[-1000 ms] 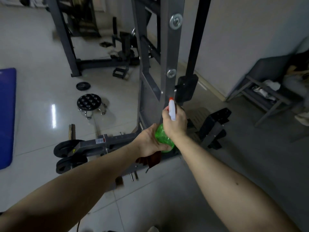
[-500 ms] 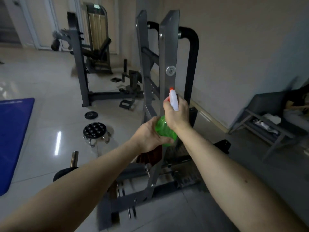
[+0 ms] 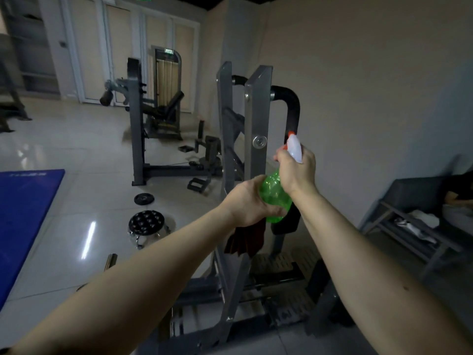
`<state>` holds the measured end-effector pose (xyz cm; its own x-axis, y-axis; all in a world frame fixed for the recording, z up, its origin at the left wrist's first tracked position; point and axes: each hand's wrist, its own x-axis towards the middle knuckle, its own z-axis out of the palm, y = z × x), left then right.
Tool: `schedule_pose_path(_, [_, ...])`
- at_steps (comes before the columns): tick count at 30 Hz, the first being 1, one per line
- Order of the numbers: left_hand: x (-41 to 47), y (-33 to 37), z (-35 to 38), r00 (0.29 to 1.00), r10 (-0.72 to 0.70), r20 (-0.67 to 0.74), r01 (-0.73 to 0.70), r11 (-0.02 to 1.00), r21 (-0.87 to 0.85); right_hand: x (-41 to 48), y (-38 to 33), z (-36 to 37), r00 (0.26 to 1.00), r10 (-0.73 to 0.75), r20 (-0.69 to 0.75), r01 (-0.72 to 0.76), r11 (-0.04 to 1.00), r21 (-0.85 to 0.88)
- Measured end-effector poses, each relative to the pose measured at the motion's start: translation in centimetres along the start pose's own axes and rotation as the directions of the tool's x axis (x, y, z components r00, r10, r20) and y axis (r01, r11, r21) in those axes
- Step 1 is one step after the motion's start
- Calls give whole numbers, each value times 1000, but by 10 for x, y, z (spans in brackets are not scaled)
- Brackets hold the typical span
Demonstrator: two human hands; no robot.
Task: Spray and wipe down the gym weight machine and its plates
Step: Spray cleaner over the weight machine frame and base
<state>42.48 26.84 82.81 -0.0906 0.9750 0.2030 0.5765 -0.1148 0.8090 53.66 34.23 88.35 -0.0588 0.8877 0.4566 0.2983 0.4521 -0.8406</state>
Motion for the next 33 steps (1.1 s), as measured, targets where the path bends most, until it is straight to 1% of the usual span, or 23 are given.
schedule_pose_path(2, [2, -4, 14, 1000, -15, 22, 15, 1000, 10, -2, 16, -3, 998, 67, -13, -67, 998, 19])
schedule_pose_path(4, [3, -12, 29, 997, -51, 61, 52, 998, -22, -6, 32, -7, 993, 116, -7, -116, 993, 17])
schedule_pose_path(7, [-1, -28, 56, 985, -113, 127, 121, 991, -57, -14, 66, -8, 982, 177, 60, -173, 983, -58])
schedule_pose_path(9, [-6, -41, 74, 978, -143, 152, 154, 986, -64, -22, 95, -3, 964, 249, 92, -241, 966, -88])
schedule_pose_path(13, [-19, -64, 100, 949, -225, 220, 233, 972, -8, -48, 137, 4, 924, 360, 127, -348, 932, -104])
schedule_pose_path(15, [-24, -73, 108, 930, -269, 250, 272, 962, 21, -58, 151, 6, 910, 397, 119, -383, 915, -126])
schedule_pose_path(19, [-34, -88, 116, 904, -311, 295, 314, 949, 38, -75, 173, 18, 907, 402, 123, -380, 909, -173])
schedule_pose_path(22, [-46, -109, 112, 894, -333, 301, 351, 936, -9, -89, 180, 36, 898, 414, 147, -394, 907, -151])
schedule_pose_path(25, [-56, -144, 103, 878, -378, 295, 417, 905, -82, -104, 182, 67, 919, 358, 164, -326, 925, -195])
schedule_pose_path(29, [-59, -184, 86, 861, -383, 335, 408, 913, -6, -120, 180, 109, 914, 389, 115, -358, 907, -222])
schedule_pose_path(31, [-60, -203, 77, 843, -391, 369, 416, 909, 14, -124, 183, 129, 906, 409, 111, -364, 884, -293])
schedule_pose_path(33, [-59, -224, 70, 819, -394, 417, 423, 906, 26, -126, 185, 147, 874, 475, 107, -409, 835, -367])
